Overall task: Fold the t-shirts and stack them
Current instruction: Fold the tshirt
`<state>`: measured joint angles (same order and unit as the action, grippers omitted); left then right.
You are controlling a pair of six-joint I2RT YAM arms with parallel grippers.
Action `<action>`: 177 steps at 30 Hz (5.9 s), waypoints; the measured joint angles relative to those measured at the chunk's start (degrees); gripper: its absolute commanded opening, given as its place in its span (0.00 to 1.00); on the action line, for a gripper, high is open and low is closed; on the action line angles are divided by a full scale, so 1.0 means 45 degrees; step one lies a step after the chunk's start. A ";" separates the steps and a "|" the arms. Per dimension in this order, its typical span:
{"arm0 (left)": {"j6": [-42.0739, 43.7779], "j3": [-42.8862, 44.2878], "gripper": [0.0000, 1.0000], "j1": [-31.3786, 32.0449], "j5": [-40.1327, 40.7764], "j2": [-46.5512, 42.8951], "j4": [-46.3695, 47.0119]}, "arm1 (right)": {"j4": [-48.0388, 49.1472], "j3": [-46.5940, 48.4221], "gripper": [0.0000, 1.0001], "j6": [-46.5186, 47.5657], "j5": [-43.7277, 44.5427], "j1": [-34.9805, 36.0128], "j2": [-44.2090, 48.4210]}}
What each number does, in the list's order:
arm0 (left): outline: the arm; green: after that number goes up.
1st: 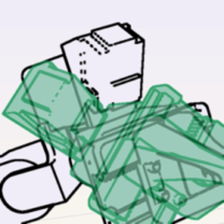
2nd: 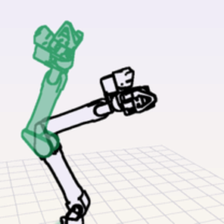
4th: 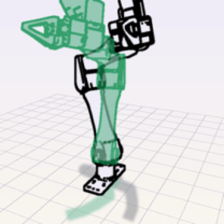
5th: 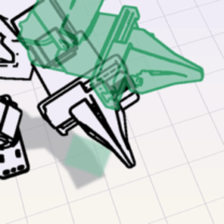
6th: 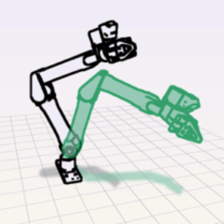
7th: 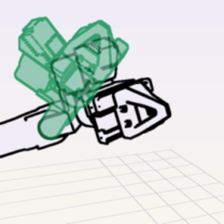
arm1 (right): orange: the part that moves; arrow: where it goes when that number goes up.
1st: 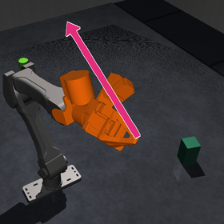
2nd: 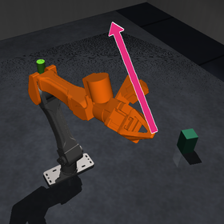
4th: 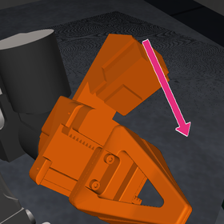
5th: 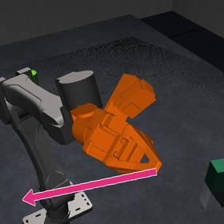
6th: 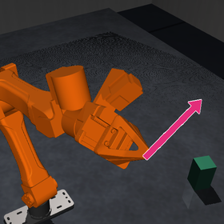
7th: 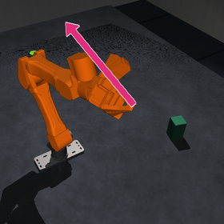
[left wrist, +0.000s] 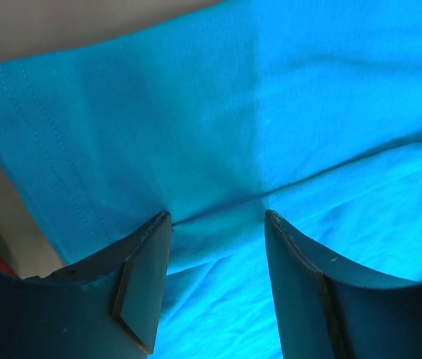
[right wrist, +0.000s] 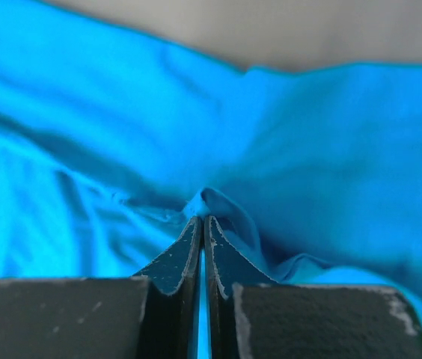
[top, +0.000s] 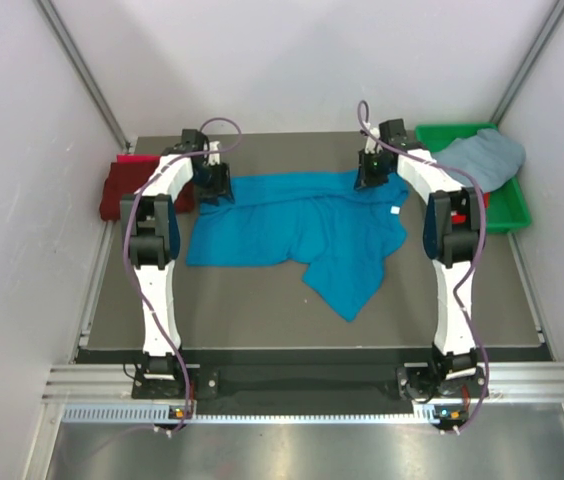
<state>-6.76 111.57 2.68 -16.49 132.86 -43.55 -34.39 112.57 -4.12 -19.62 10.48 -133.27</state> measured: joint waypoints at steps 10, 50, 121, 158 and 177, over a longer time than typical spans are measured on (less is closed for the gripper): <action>-0.0345 0.0602 0.57 -0.0199 -0.0559 0.0403 0.0005 | -0.0330 -0.2880 0.36 -0.0379 0.0005 0.0661 0.2307; 0.0160 0.2788 0.57 -0.0408 0.0539 0.1739 0.0117 | 0.0199 -0.0641 0.48 -0.1744 -0.0262 -0.1783 -0.0141; 0.3565 -0.7553 0.78 -0.0058 0.5173 -0.9326 0.4036 | 0.0015 -1.4047 0.54 0.8349 0.0855 0.5357 1.2162; 0.3045 -0.8986 0.78 -0.0180 0.5309 -0.9942 0.3444 | 0.1239 -1.4834 0.19 0.9403 0.2152 0.6926 1.0438; 0.0733 -0.9102 0.73 -0.2278 0.3381 -0.8704 0.0165 | 0.0782 -1.4829 0.00 0.9442 0.3143 0.6635 1.1672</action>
<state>-3.46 70.61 -7.57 -1.28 93.69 -42.81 -30.87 45.84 38.37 -5.48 40.34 -80.75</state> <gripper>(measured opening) 0.737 0.011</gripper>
